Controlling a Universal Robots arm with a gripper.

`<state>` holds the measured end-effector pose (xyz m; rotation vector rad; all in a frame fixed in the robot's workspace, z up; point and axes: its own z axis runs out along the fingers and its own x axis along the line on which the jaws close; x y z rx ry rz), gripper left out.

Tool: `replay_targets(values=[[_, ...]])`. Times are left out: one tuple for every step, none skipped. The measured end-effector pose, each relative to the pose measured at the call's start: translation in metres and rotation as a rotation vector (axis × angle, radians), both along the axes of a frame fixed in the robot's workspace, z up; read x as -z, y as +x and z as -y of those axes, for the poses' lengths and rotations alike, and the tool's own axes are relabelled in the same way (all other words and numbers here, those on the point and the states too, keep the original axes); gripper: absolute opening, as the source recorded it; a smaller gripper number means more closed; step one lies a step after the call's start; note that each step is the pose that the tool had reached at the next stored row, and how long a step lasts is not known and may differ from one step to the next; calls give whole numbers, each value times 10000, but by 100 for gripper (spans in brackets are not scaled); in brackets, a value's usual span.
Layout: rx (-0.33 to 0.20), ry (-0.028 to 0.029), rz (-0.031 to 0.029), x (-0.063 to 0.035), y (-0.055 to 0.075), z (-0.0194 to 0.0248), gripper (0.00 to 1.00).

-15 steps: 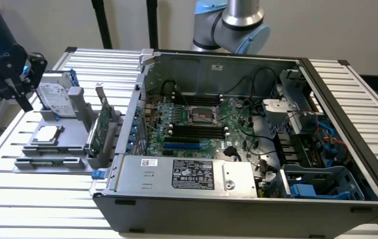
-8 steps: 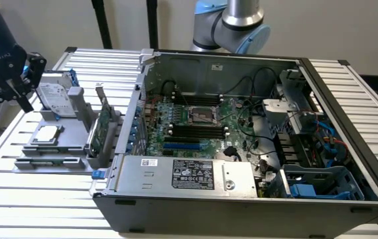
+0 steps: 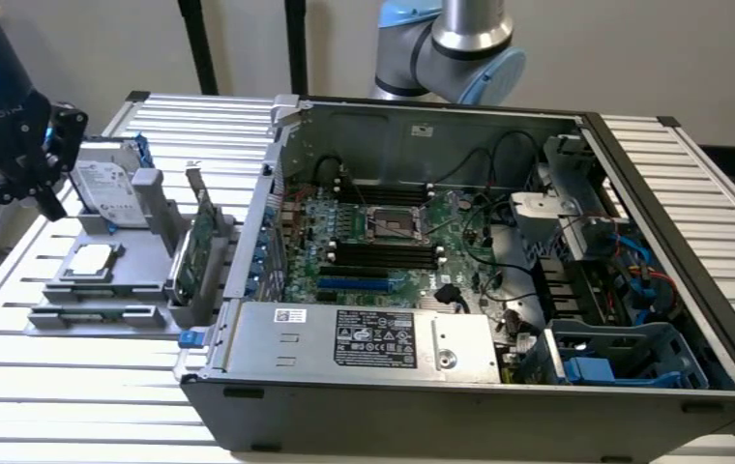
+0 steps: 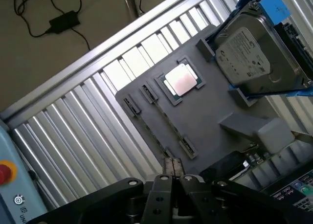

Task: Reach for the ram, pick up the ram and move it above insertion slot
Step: 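Pick up the ram and move it above insertion slot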

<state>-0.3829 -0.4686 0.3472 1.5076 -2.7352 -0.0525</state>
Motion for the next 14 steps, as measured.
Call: replay_targets(values=[[-178, 0, 0, 4, 0, 0, 11], [-359, 0, 0, 7, 0, 0, 11], [-538, 0, 0, 11, 0, 0, 11], [-724, 0, -1, 14, 0, 0, 11], [-915, -1, -1, 18, 0, 0, 11], [-1094, 0, -1, 22, 0, 0, 11], [-1275, 0, 0, 26, 0, 0, 11], [-1453, 0, 0, 29, 0, 0, 11], [-1634, 0, 0, 33, 0, 0, 11], [-1813, 0, 0, 37, 0, 0, 11], [-1999, 0, -1, 40, 0, 0, 11], [-2179, 0, 0, 44, 0, 0, 11], [-2358, 0, 0, 48, 0, 0, 11], [-2545, 1, 0, 52, 0, 0, 11]])
